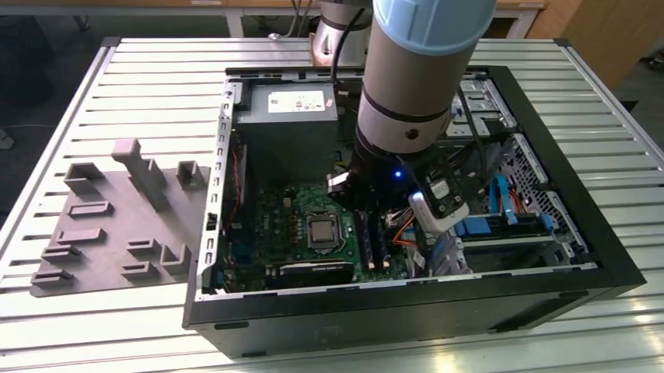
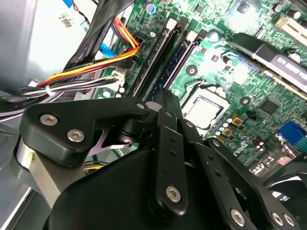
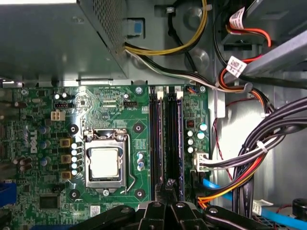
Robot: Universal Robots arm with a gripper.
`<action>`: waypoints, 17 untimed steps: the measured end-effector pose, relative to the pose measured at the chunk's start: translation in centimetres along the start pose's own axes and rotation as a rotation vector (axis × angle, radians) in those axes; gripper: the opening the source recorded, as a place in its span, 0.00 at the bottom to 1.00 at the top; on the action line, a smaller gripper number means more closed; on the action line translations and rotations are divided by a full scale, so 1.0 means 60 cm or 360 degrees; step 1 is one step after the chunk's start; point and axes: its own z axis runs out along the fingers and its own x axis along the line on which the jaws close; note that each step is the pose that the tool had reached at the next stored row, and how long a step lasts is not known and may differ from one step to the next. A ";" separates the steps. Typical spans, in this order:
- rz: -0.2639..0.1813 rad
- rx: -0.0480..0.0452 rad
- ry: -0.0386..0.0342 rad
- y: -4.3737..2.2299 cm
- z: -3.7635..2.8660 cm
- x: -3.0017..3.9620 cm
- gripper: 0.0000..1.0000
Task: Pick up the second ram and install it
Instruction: 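Press down the second ram until it locks into place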
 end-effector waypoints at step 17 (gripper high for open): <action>0.0000 0.0000 0.0000 0.015 -0.002 0.000 0.11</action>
